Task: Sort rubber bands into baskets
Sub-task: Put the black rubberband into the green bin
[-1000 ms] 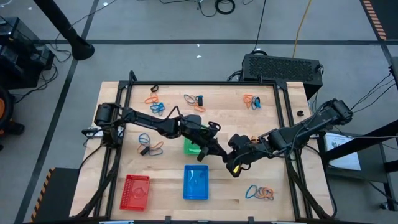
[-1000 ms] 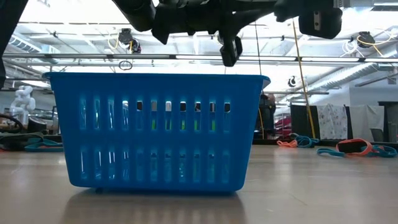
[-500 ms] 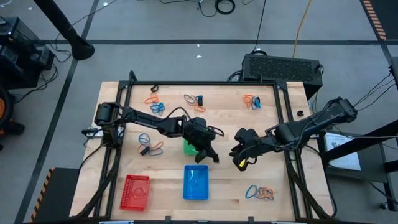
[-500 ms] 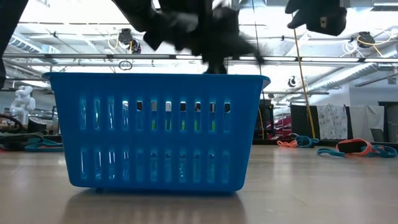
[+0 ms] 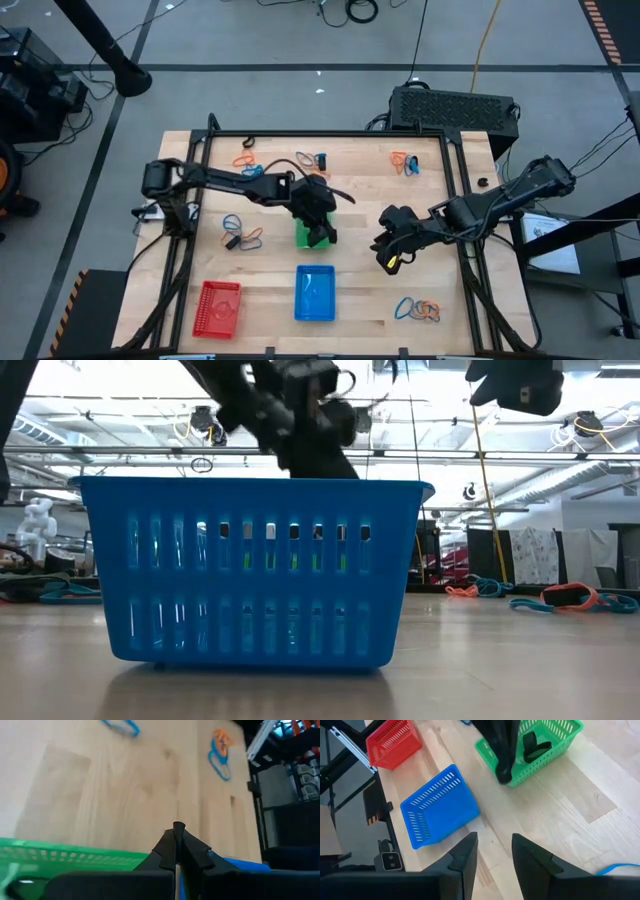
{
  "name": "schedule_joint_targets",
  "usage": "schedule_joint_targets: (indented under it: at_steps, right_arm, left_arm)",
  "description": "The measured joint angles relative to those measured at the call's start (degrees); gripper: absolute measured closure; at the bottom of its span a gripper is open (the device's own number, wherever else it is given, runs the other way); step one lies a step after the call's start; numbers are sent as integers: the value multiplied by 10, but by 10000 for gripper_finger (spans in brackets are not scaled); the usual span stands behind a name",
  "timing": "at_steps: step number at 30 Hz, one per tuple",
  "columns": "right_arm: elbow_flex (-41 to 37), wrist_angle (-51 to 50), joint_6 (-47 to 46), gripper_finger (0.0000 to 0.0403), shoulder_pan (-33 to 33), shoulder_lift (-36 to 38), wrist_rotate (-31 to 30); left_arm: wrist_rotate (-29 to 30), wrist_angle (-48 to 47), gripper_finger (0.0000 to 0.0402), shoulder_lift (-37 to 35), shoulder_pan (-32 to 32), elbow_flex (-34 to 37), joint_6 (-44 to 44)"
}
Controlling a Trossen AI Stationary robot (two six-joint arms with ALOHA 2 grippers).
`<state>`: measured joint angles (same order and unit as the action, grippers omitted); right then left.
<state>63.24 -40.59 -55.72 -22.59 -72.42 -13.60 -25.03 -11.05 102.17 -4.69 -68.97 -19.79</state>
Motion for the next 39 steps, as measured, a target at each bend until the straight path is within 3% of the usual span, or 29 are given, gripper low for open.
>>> schedule_joint_targets:
  at_steps: [6,12,17,25,31,39]
  right_arm:
    - [0,0,30,289,0,0,-10]
    - [0,0,46,289,0,0,-74]
    - [0,-1,60,289,1,0,-74]
    - [0,-16,93,289,0,0,-71]
    - [0,-45,132,289,0,0,-66]
    - [0,-86,180,289,0,0,-50]
  left_arm:
    - [128,-91,394,-21,-17,0,40]
    - [176,-141,394,-8,-20,2,23]
    - [239,-141,392,-9,-21,1,-10]
    - [283,-139,327,-9,-17,1,-24]
    - [281,-140,270,-9,-13,1,-55]
    - [164,-140,234,-9,-13,1,-104]
